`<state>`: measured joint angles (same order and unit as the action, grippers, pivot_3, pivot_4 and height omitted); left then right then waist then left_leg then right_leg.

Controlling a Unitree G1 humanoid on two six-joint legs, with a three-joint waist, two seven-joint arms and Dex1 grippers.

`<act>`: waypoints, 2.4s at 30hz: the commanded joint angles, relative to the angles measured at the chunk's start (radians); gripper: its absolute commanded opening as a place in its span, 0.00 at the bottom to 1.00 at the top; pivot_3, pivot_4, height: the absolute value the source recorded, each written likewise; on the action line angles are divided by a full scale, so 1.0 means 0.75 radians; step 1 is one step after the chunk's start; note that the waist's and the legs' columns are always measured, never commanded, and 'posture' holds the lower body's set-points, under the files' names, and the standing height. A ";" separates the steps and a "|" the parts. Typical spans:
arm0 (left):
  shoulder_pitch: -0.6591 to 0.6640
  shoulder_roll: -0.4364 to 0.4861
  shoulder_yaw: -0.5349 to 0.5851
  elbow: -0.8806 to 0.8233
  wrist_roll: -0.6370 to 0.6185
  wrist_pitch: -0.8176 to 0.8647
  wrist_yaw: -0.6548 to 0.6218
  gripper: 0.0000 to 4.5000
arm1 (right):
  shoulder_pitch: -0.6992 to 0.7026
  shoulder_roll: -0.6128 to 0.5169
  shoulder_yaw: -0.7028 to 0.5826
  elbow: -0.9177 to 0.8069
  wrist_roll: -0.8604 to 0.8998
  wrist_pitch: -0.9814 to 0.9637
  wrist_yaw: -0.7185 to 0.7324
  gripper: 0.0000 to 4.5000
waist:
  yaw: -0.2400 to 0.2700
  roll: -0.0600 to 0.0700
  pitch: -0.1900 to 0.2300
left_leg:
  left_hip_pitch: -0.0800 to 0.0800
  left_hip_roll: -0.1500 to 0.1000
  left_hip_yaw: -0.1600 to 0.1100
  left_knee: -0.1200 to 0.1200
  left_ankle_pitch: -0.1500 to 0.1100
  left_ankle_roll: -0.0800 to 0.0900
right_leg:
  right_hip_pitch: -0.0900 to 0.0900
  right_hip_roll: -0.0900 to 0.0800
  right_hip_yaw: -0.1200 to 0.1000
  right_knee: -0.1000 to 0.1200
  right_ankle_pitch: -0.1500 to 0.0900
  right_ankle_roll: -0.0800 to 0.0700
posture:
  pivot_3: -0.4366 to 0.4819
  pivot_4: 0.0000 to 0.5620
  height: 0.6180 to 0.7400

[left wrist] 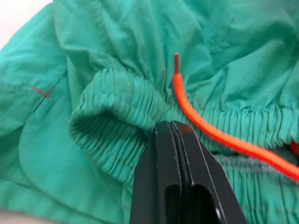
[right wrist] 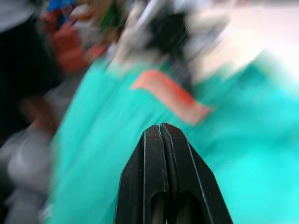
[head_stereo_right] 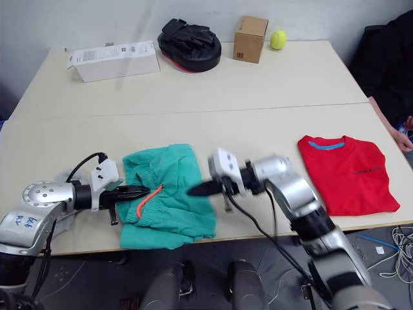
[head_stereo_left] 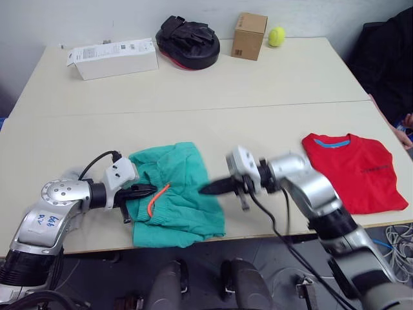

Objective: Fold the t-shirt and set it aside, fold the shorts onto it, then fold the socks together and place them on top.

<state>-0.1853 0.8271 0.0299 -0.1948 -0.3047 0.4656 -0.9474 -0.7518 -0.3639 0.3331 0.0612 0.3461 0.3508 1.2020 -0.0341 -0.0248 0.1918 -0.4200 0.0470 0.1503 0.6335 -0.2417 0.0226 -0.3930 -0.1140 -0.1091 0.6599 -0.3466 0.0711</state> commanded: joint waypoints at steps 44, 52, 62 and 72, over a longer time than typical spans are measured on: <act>0.374 0.129 0.634 -0.566 -0.445 0.331 0.042 0.99 | -0.379 0.119 -0.036 0.827 -0.045 0.758 0.143 1.00 | -0.032 0.002 0.001 | -0.001 -0.001 0.000 -0.005 0.004 -0.003 | -0.002 0.001 0.001 -0.001 -0.002 -0.003 | 0.48 0.27 1.00; 0.359 0.142 0.608 -0.569 -0.437 0.323 0.068 0.99 | -0.339 0.277 0.075 0.767 -0.111 0.771 0.106 1.00 | -0.046 0.001 0.001 | 0.000 0.000 0.000 -0.006 0.003 -0.005 | -0.002 0.001 0.001 0.000 -0.002 -0.003 | 0.48 0.27 1.00; 0.319 0.141 0.544 -0.555 -0.411 0.294 0.100 1.00 | -0.284 0.317 0.067 0.748 -0.118 0.863 0.038 0.86 | -0.061 0.001 0.000 | 0.000 0.000 0.000 -0.008 0.002 -0.006 | -0.002 0.001 0.001 -0.001 -0.002 -0.003 | 0.48 0.27 1.00; 0.265 0.140 0.486 -0.540 -0.406 0.277 0.109 1.00 | -0.253 0.269 0.003 0.667 -0.046 0.936 0.043 0.10 | -0.061 -0.001 -0.001 | 0.000 0.000 0.000 -0.008 0.002 -0.006 | -0.001 0.001 0.001 -0.001 -0.002 -0.003 | 0.48 0.27 1.00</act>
<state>0.0260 0.9187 0.3880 -0.5826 -0.6144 0.6938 -0.8686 -0.9736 -0.1544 0.3311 0.5547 0.3033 1.0309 1.2402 -0.0801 -0.0258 0.1911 -0.4197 0.0470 0.1502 0.6280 -0.2400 0.0183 -0.3939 -0.1130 -0.1084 0.6591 -0.3477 0.0689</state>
